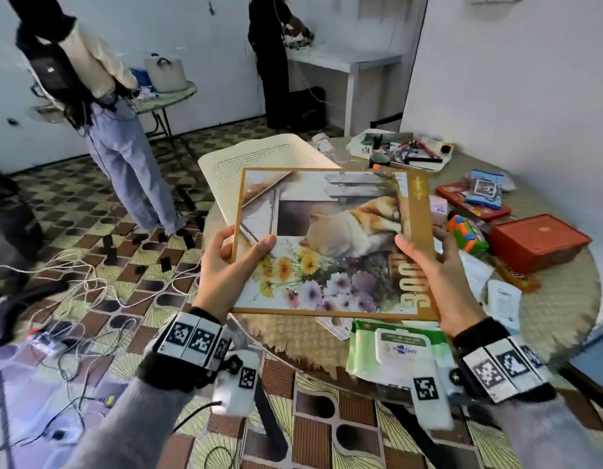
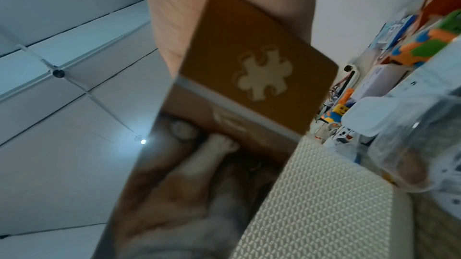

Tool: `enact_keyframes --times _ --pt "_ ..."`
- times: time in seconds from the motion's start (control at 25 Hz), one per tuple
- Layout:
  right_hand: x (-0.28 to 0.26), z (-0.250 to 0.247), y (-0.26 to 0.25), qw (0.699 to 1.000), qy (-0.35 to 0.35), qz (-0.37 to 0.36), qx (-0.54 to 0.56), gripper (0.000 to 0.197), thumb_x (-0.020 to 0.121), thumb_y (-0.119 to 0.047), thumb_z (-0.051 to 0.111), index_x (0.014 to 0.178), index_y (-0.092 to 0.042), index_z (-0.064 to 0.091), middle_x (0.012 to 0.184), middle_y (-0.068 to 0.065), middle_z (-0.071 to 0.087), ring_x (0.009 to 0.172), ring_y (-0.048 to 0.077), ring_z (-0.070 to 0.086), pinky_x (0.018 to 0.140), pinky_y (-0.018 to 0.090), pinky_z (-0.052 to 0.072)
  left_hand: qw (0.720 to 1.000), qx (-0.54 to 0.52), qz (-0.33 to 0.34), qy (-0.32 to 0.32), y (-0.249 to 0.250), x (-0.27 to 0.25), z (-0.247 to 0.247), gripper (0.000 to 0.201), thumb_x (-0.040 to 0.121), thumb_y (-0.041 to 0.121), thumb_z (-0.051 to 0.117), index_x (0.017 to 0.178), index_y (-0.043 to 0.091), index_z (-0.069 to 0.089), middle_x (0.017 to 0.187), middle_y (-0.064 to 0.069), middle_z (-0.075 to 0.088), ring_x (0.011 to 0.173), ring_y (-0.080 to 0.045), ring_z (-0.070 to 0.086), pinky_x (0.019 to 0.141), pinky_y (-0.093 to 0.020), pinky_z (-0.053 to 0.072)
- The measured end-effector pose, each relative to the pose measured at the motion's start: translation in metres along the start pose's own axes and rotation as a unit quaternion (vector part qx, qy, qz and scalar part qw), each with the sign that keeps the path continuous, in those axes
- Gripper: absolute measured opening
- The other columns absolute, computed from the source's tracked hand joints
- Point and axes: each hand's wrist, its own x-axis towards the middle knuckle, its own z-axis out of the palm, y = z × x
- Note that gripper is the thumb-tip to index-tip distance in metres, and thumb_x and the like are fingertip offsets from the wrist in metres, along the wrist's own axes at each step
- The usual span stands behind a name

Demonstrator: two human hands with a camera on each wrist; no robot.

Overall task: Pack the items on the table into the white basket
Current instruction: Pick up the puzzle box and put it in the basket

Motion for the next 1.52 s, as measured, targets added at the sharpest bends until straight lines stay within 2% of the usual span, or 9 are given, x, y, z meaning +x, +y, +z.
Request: enact_keyframes --times 0.12,0.32,0.44,0.76,1.0,1.12,1.36,1.44,1.52 --pt "0.012 0.049 0.005 1.0 0.013 -0.008 0.006 0.057 0.077 -0.031 0.075 0.125 -0.025 0.045 0.101 0.002 0.07 0.081 0.017 0.071 0.075 0.035 0.056 1.0 0.007 0.007 0.003 0.006 0.037 -0.037 0.054 0.075 0.03 0.077 0.118 0.009 0.053 0.084 -0.001 0.07 0.063 -0.002 0.067 0.06 -0.018 0.054" --pt "0.031 0.103 0.007 1.0 0.024 -0.008 0.016 0.056 0.077 -0.03 0.075 0.125 -0.026 0.045 0.101 0.002 0.07 0.079 0.016 0.071 0.065 0.028 0.056 1.0 0.019 0.01 -0.001 0.007 0.083 -0.073 0.056 0.072 0.036 0.077 0.117 0.013 0.054 0.087 0.001 0.072 0.069 -0.004 0.07 0.063 -0.02 0.055" --pt "0.051 0.124 0.004 0.999 0.032 -0.013 0.012 0.056 0.077 -0.029 0.076 0.122 -0.025 0.045 0.104 0.005 0.069 0.079 0.016 0.071 0.071 0.033 0.056 1.0 0.02 0.011 -0.001 0.008 0.11 -0.081 0.05 0.071 0.037 0.077 0.111 0.017 0.055 0.085 0.001 0.071 0.069 -0.004 0.07 0.058 -0.018 0.054" --pt "0.137 0.151 -0.014 0.997 0.024 -0.058 -0.032 0.063 0.072 -0.04 0.079 0.123 -0.027 0.044 0.116 0.003 0.064 0.102 0.021 0.066 0.097 0.046 0.049 1.0 -0.006 0.017 0.012 0.019 0.197 -0.067 0.058 0.07 0.037 0.079 0.117 0.013 0.054 0.081 0.001 0.074 0.075 -0.014 0.072 0.066 -0.029 0.059" --pt "0.193 0.167 -0.043 0.991 0.023 -0.114 -0.06 0.057 0.077 -0.037 0.074 0.123 -0.027 0.042 0.111 0.002 0.064 0.092 0.015 0.067 0.084 0.033 0.055 0.999 -0.006 0.051 0.012 0.039 0.259 -0.05 0.053 0.073 0.035 0.077 0.115 0.014 0.052 0.09 -0.002 0.071 0.071 -0.009 0.071 0.057 -0.02 0.055" --pt "0.214 0.171 -0.048 0.99 0.038 -0.122 -0.067 0.053 0.08 -0.035 0.072 0.122 -0.028 0.04 0.112 0.001 0.063 0.084 0.007 0.069 0.069 0.017 0.054 0.998 -0.004 0.064 0.009 0.042 0.291 -0.04 0.061 0.067 0.039 0.079 0.116 0.013 0.053 0.094 -0.003 0.071 0.074 -0.01 0.072 0.058 -0.021 0.055" --pt "0.254 0.178 -0.053 0.981 0.082 -0.138 -0.106 0.059 0.087 -0.027 0.066 0.131 -0.029 0.027 0.096 -0.026 0.054 0.069 -0.025 0.054 0.073 0.007 0.042 0.993 0.043 0.091 -0.067 0.03 0.365 -0.014 0.073 0.063 0.047 0.075 0.122 0.014 0.048 0.101 0.001 0.067 0.082 -0.008 0.069 0.06 -0.017 0.055" --pt "0.27 0.182 -0.052 0.976 0.116 -0.143 -0.117 0.06 0.086 -0.026 0.067 0.131 -0.029 0.026 0.091 -0.027 0.054 0.076 -0.02 0.056 0.089 0.019 0.044 0.987 0.069 0.1 -0.108 0.026 0.399 -0.005 0.07 0.065 0.045 0.074 0.122 0.016 0.044 0.102 0.003 0.065 0.083 -0.007 0.068 0.059 -0.016 0.055" --pt "0.284 0.186 -0.048 0.969 0.154 -0.149 -0.124 0.057 0.084 -0.028 0.068 0.126 -0.027 0.029 0.095 -0.021 0.058 0.089 -0.008 0.058 0.091 0.025 0.046 0.977 0.089 0.108 -0.16 0.022 0.431 0.007 0.062 0.071 0.041 0.073 0.12 0.02 0.041 0.1 0.004 0.063 0.081 -0.007 0.068 0.057 -0.017 0.055"
